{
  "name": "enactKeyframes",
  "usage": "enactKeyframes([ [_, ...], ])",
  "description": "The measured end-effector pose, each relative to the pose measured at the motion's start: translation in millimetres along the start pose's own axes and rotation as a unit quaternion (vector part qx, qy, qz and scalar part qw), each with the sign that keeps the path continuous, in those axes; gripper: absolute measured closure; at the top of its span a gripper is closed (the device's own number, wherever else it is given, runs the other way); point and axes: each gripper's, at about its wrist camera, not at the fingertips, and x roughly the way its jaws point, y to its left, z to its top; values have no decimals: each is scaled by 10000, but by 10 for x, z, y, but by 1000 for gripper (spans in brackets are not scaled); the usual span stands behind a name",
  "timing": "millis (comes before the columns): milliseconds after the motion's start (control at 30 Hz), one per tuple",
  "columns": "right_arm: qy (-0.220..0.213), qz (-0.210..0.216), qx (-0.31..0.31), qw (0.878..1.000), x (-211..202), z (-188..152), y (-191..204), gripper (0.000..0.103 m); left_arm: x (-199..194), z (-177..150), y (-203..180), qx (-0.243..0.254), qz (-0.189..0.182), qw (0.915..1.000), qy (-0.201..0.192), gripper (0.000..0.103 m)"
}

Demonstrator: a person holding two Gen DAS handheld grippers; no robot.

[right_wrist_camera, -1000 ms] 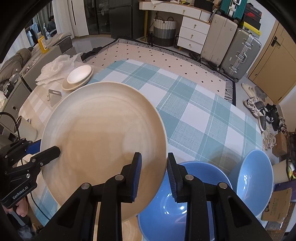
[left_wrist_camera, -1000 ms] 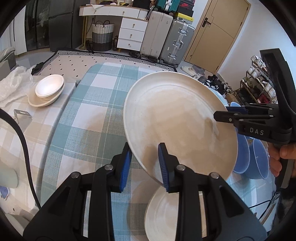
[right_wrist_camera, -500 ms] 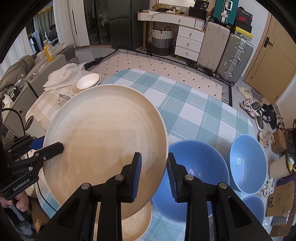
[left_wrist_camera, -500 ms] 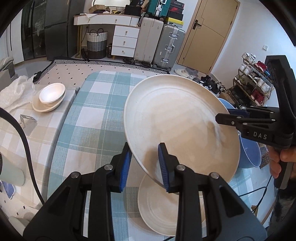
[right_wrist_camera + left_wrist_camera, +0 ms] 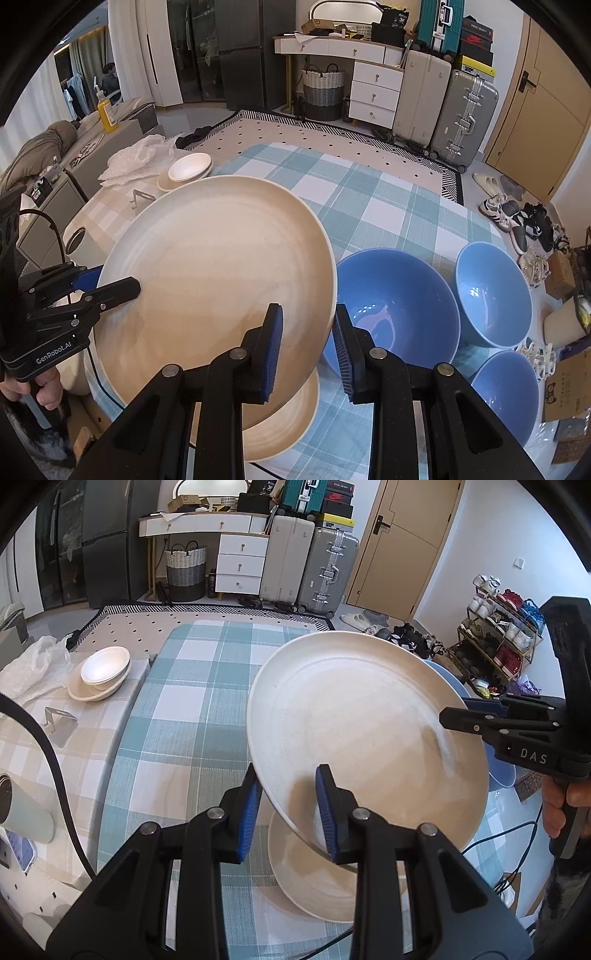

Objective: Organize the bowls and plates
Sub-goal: 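Lift the stacked cream plates with both grippers away from the blue bowls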

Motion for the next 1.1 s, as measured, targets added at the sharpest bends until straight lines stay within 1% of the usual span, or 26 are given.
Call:
enactKeyframes([
  [267, -19, 121, 123, 9998, 19, -263, 24, 75, -16, -148, 6, 91, 44, 9999, 7, 77],
  [433, -64, 195, 141, 9997, 71, -419, 64, 75, -19, -267, -20, 229, 190, 9996, 3, 77],
  [600, -106, 229, 251, 9994, 113, -532, 63, 75, 30, -379, -10, 252, 174, 9995, 65, 77],
  [833, -94, 207, 349, 9991, 215, -714, 66, 75, 101, -516, -32, 420, 197, 9989, 53, 77],
  [1000, -61, 143, 421, 9990, 290, -838, 45, 75, 225, -614, -52, 545, 197, 9982, 130, 77],
  [1100, -64, 9, 405, 9992, 344, -925, 67, 75, 306, -680, -68, 581, 193, 9980, 176, 77],
])
